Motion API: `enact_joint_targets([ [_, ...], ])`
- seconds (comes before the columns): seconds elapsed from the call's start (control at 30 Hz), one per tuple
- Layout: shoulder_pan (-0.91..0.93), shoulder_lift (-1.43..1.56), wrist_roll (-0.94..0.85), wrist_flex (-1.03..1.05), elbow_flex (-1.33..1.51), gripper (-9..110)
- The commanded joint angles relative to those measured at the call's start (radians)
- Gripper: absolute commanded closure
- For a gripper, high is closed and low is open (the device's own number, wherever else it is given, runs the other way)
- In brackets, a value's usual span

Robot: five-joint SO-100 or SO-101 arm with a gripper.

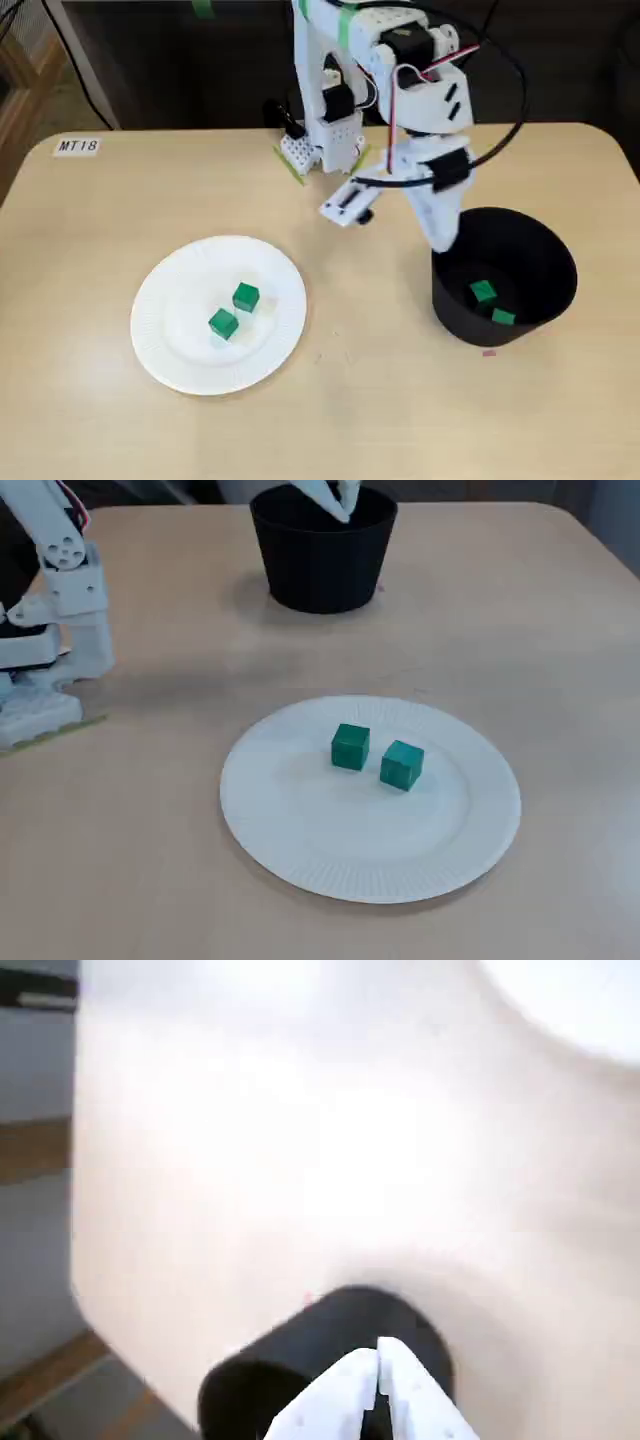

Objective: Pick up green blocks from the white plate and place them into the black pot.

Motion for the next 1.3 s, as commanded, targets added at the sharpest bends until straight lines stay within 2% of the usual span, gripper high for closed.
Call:
enact_joint_targets([
  [0.0,0.215,-0.052,-0.199,0.218,-0.138,104],
  [0.17,0.436,-0.092,-0.397,0.276,-0.124,104],
  [0.3,0.523,-0.156,-0.502,0.288,-0.167,104],
  [0.43,0.552,-0.167,-0.471,0.29,-0.175,104],
  [0.67,0.541,-0.181,0.101,0.158,-0.202,104],
  [0.77,0.545,-0.247,0.307,0.178,-0.244,104],
  [0.8,0.557,-0.247,0.408,0.178,-0.241,104],
  [0.83,0.571,-0.245,0.604,0.187,-0.236,104],
  [0.97,0.561,-0.265,0.922,0.215,-0.213,104],
  [1.1,0.591,-0.336,1.106,0.215,-0.261,104],
  [1.27,0.609,-0.368,1.233,0.192,-0.272,104],
])
